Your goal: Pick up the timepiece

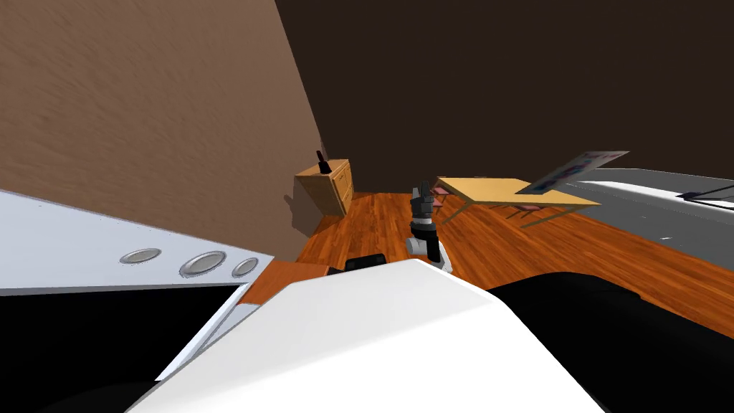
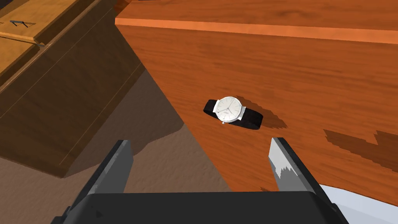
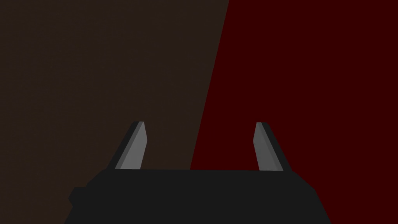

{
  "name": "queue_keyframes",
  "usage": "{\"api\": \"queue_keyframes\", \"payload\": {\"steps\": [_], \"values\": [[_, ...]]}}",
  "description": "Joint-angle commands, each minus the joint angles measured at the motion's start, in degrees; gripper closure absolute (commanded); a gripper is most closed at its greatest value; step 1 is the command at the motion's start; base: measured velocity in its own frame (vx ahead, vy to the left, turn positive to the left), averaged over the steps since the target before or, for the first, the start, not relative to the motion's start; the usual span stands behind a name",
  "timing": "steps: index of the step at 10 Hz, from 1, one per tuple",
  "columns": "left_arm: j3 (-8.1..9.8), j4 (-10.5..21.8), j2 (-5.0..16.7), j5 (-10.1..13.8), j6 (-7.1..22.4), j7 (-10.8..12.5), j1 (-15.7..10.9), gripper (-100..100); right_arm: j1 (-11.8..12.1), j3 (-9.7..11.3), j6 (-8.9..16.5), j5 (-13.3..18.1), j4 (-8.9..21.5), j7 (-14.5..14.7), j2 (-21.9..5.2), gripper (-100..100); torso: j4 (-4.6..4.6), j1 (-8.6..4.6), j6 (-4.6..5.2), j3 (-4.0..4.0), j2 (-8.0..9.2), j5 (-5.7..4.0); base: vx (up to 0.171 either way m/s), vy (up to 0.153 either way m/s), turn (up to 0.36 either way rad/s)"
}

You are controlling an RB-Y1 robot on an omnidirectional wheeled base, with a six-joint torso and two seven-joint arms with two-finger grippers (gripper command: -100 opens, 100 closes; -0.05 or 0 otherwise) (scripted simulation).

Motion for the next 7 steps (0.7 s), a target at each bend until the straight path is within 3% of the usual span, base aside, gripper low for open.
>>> {"api": "queue_keyframes", "payload": {"steps": [1,7], "values": [[0.02,2.1,-0.4,-2.1,2.0,0.5,0.4,-100,0.0,0.0,0.0,0.0,0.0,0.0,0.0,0,0.0,0.0,0.0,0.0,0.0,0.0,0.126,0.053,-0.271],[0.25,8.0,-1.5,-8.2,7.0,1.5,1.5,-100,0.0,0.0,0.0,0.0,0.0,0.0,0.0,0,0.01,0.01,-0.01,0.03,0.06,0.0,0.079,0.031,-0.168]]}}
